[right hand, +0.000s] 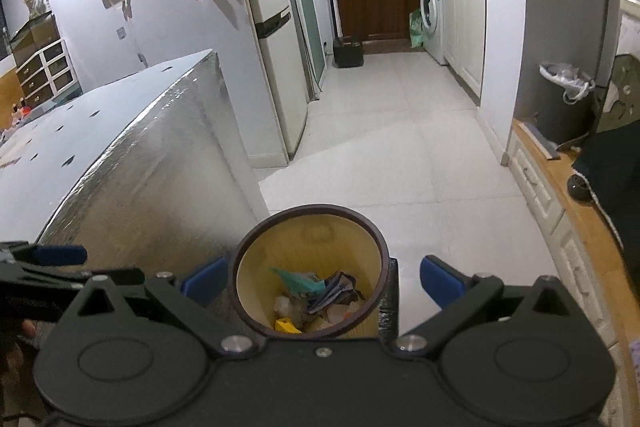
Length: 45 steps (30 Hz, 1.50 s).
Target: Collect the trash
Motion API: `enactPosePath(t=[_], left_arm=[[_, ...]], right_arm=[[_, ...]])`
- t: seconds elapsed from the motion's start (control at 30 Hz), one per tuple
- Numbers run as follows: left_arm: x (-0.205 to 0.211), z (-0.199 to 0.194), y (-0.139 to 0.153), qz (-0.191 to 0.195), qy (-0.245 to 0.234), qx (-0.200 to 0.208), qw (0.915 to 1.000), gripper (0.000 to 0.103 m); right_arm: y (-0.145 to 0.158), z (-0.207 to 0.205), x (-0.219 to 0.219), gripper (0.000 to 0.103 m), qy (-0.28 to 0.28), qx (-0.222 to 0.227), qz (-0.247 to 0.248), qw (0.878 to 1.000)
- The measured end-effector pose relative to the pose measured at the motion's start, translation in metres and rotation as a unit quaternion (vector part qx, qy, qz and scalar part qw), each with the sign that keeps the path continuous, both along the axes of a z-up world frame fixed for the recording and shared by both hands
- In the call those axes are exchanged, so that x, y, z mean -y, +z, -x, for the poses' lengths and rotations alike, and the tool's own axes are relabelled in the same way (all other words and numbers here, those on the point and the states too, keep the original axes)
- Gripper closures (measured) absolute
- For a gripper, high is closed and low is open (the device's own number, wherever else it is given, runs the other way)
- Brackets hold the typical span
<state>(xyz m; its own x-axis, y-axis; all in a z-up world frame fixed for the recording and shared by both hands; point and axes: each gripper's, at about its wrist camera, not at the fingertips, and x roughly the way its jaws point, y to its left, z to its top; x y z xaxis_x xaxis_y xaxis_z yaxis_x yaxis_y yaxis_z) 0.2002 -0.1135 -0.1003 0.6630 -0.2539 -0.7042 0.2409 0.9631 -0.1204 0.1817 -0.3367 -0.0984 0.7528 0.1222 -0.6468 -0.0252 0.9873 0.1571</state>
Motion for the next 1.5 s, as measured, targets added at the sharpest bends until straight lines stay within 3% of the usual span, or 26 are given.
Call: enactPosePath(t=[0.37, 0.8, 1.5], left_arm=[[-0.023, 0.056, 0.01, 0.017, 0.015, 0.031, 0.9992, 0.0], [-0.033, 0.118, 0.009, -0.006, 0.036, 0.071, 0.9968, 0.0], [-0.032, 0.145, 0.001, -0.011, 0.032, 0.079, 0.9963, 0.0]], right_arm=[[0.018, 0.064, -0.012, 0.0, -0.015, 0.038, 0.016, 0.999], [0.018, 0.124, -0.017, 0.0, -0.033, 0.059, 0.041, 0.997], [0.01, 0.16, -0.034, 0.0, -0.041, 0.051, 0.08, 0.995]])
